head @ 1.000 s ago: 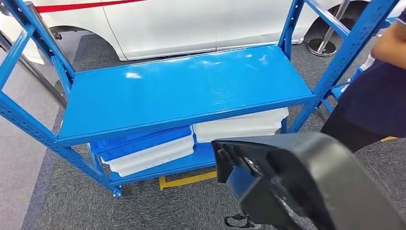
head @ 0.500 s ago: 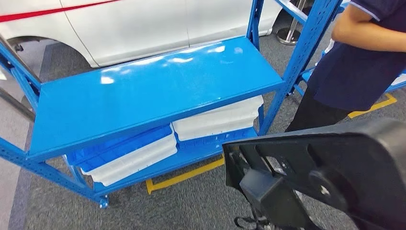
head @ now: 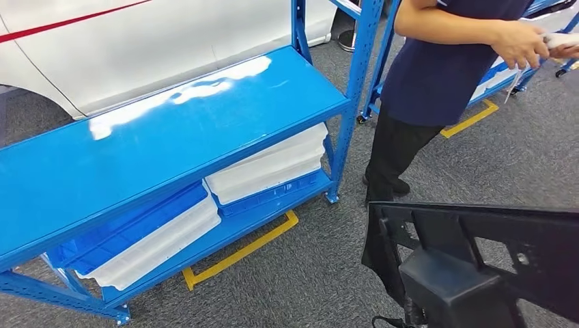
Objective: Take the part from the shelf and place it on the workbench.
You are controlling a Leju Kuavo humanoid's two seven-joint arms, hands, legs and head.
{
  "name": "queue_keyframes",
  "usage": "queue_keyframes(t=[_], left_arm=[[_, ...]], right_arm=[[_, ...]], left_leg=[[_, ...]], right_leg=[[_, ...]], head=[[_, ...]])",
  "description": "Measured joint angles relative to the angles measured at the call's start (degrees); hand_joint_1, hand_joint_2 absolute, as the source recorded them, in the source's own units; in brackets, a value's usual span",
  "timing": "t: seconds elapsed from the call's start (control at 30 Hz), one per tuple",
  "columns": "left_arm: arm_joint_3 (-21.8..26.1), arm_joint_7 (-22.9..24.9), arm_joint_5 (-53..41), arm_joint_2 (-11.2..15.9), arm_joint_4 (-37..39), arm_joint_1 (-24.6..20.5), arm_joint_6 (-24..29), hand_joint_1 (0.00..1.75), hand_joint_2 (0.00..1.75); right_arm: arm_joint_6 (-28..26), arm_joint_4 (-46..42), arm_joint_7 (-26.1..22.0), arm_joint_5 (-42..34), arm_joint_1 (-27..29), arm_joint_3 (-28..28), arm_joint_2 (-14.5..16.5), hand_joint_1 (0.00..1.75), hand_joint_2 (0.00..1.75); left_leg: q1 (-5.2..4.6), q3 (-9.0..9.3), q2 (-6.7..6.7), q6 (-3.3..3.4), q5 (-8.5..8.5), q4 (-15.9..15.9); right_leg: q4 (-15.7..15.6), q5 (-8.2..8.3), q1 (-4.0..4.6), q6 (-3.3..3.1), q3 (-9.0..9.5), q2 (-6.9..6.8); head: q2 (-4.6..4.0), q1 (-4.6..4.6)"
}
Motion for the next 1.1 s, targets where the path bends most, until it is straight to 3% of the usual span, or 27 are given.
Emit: queue_keyframes(t=[0.07, 0.13, 0.17, 0.2, 0.23, 0.3, 0.37, 0.43, 0.5, 0.57, 0.63, 0.7, 0.73, 0.77, 0.8, 0.87, 0.9, 0.93, 1.0, 1.03, 1.1], left_arm=[[0.2, 0.4, 0.0, -0.1, 0.1, 0.0, 0.0, 0.0, 0.0], [0.4, 0.7, 0.0, -0.1, 0.2, 0.2, 0.0, 0.0, 0.0], [0.5, 0.9, 0.0, -0.1, 0.2, 0.3, 0.0, 0.0, 0.0], [0.5, 1.0, 0.0, -0.2, 0.3, 0.4, 0.0, 0.0, 0.0], [0.6, 1.1, 0.0, -0.2, 0.3, 0.5, 0.0, 0.0, 0.0], [0.6, 1.2, 0.0, -0.2, 0.3, 0.6, 0.0, 0.0, 0.0], [0.7, 1.3, 0.0, -0.2, 0.5, 0.7, 0.0, 0.0, 0.0], [0.6, 1.3, 0.0, -0.2, 0.7, 0.8, 0.0, 0.0, 0.0], [0.6, 1.3, -0.1, -0.5, 0.8, 0.7, -0.1, 0.0, 0.0], [0.6, 1.2, -0.1, -0.7, 0.8, 0.6, -0.2, 0.0, 0.0], [0.6, 1.2, -0.2, -0.8, 0.8, 0.8, -0.2, 0.0, 0.0], [0.6, 1.2, -0.2, -0.9, 0.8, 1.0, -0.2, 0.0, 0.0], [0.6, 1.2, -0.3, -0.9, 0.8, 1.0, -0.2, 0.0, 0.0], [0.6, 1.2, -0.3, -1.0, 0.8, 1.0, -0.2, 0.0, 0.0], [0.6, 1.2, -0.3, -1.1, 0.8, 0.9, -0.2, 0.0, 0.0], [0.6, 1.2, -0.4, -1.3, 0.8, 0.8, -0.2, 0.0, 0.0], [0.6, 1.2, -0.5, -1.3, 0.8, 0.8, -0.2, 0.0, 0.0], [0.6, 1.1, -0.5, -1.4, 0.8, 0.7, -0.2, 0.0, 0.0], [0.6, 1.1, -0.6, -1.5, 0.8, 0.5, -0.2, 0.0, 0.0], [0.5, 1.0, -0.7, -1.5, 0.8, 0.4, -0.3, 0.0, 0.0], [0.4, 1.0, -0.7, -1.5, 0.8, 0.4, -0.3, 0.0, 0.0]], right_arm=[[0.7, -0.7, -0.5, 0.6, 0.5, -0.2, 0.6, 1.75, 1.75], [1.7, -1.2, -1.0, 1.0, 0.9, -0.2, 0.9, 1.75, 1.75], [2.1, -1.3, -1.2, 1.0, 1.1, -0.2, 0.9, 1.75, 1.75], [2.3, -1.4, -1.3, 1.0, 1.3, -0.2, 0.9, 1.75, 1.75], [2.5, -1.5, -1.4, 1.0, 1.6, -0.2, 0.9, 1.75, 1.75], [2.6, -1.9, -1.6, 1.0, 2.2, -0.2, 1.0, 1.75, 1.75], [2.7, -2.3, -2.0, 1.0, 2.7, -0.2, 1.1, 1.75, 1.75], [2.7, -2.7, -2.2, 1.0, 3.0, -0.3, 1.3, 1.75, 1.75], [2.7, -3.2, -2.5, 1.1, 3.7, -0.4, 1.4, 1.75, 1.75], [2.7, -3.7, -2.9, 1.3, 4.3, -0.5, 1.6, 1.75, 1.75], [2.6, -4.1, -3.3, 1.5, 4.6, -0.7, 1.7, 1.75, 1.75], [2.6, -4.2, -3.3, 1.6, 5.0, -0.9, 1.7, 1.75, 1.75], [2.6, -4.2, -3.3, 1.6, 5.3, -1.0, 1.7, 1.75, 1.75], [2.6, -4.3, -3.3, 1.6, 5.4, -1.0, 1.8, 1.75, 1.75], [2.6, -4.4, -3.4, 1.6, 5.6, -1.1, 1.8, 1.75, 1.75], [2.6, -4.6, -3.5, 1.6, 5.7, -1.2, 1.9, 1.75, 1.75], [2.6, -4.8, -3.7, 1.6, 5.8, -1.2, 1.9, 1.75, 1.75], [2.6, -5.0, -3.9, 1.7, 6.0, -1.3, 2.1, 1.75, 1.75], [2.6, -5.5, -4.2, 1.9, 6.5, -1.4, 2.4, 1.75, 1.75], [2.6, -5.7, -4.3, 2.0, 6.7, -1.5, 2.6, 1.75, 1.75], [2.6, -6.1, -4.4, 2.2, 7.0, -1.6, 3.0, 1.75, 1.75]], left_leg=[[0.26, -1.02, -2.33, -0.44, -2.26, 2.7], [0.36, -4.13, -5.2, -0.53, -6.27, 9.7], [0.34, -5.89, -5.76, -0.44, -7.77, 13.5], [0.3, -7.14, -6.0, -0.27, -8.27, 16.0], [0.21, -7.5, -6.12, 0.02, -7.56, 16.5], [-0.15, -5.35, -7.14, 1.04, -3.34, 11.0], [-0.45, -2.44, -9.84, 2.29, -0.11, 3.9], [-0.72, -1.34, -11.11, 2.85, 0.36, 1.1], [-0.76, -1.01, -9.93, 2.9, 0.75, 0.2], [-0.44, -0.55, -8.4, 3.12, 1.42, -1.1], [-0.35, -0.36, -6.65, 3.33, 1.67, -1.6], [-0.38, -0.5, -4.82, 3.32, 1.55, -1.5], [-0.36, -0.57, -3.95, 3.23, 1.46, -1.5], [-0.34, -0.6, -3.17, 3.08, 1.33, -1.4], [-0.29, -0.57, -2.43, 2.85, 1.14, -1.2], [-0.37, -0.4, -1.17, 2.14, 0.58, -0.6], [-0.43, -0.33, -0.68, 1.74, 0.33, -0.4], [-0.52, -0.17, -0.25, 1.37, 0.16, -0.2], [-0.48, 0.07, 0.56, 0.76, 0.02, -0.2], [-0.36, 0.06, 0.02, 0.46, -0.43, 0.1], [-0.1, -1.39, -2.82, 0.0, -3.04, 3.6]], right_leg=[[-0.1, 0.31, -0.09, -0.73, -0.22, 1.12], [-0.1, 0.49, 0.03, -1.18, -0.46, 2.24], [-0.1, 0.54, 0.21, -1.32, -0.52, 2.9], [-0.1, 0.57, 0.42, -1.39, -0.52, 3.63], [-0.1, 0.59, 0.65, -1.43, -0.46, 4.4], [-0.1, 0.6, 1.02, -1.45, -0.2, 5.93], [0.0, 0.69, 1.06, -1.33, -0.2, 7.24], [0.0, 0.99, 0.65, -0.83, -0.66, 8.47], [0.0, 1.29, 0.4, -0.14, -1.06, 9.27], [1.8, 0.01, 0.6, 0.46, -2.0, 6.82], [7.7, -3.62, 0.52, 1.12, -4.88, 3.39], [14.0, -6.34, 0.04, 1.84, -7.88, 2.4], [14.8, -6.2, -0.22, 2.14, -8.15, 2.2], [13.4, -5.06, -0.45, 2.38, -7.17, 1.88], [9.9, -3.3, -0.62, 2.54, -5.08, 1.27], [2.5, -0.91, -0.59, 2.29, -0.79, -0.79], [0.4, -0.49, -0.41, 1.95, 0.38, -1.39], [-0.3, -0.56, -0.18, 1.54, 0.63, -1.56], [-0.4, -0.28, -0.04, 0.75, 0.44, -0.41], [-0.6, -0.07, -0.15, 0.35, 0.39, 0.12], [-1.1, 0.39, -0.48, -0.43, 0.38, 1.17]], head=[[0.0, -0.01], [0.0, -0.01], [0.0, 0.0], [0.0, 0.0], [0.0, 0.01], [0.0, 0.01], [0.0, 0.03], [0.0, 0.02], [0.0, 0.0], [0.0, 0.04], [0.0, 0.07], [0.0, 0.07], [0.0, 0.07], [0.0, 0.07], [0.0, 0.07], [0.0, 0.07], [0.0, 0.06], [0.0, 0.06], [0.0, 0.05], [0.0, 0.05], [0.0, 0.04]])
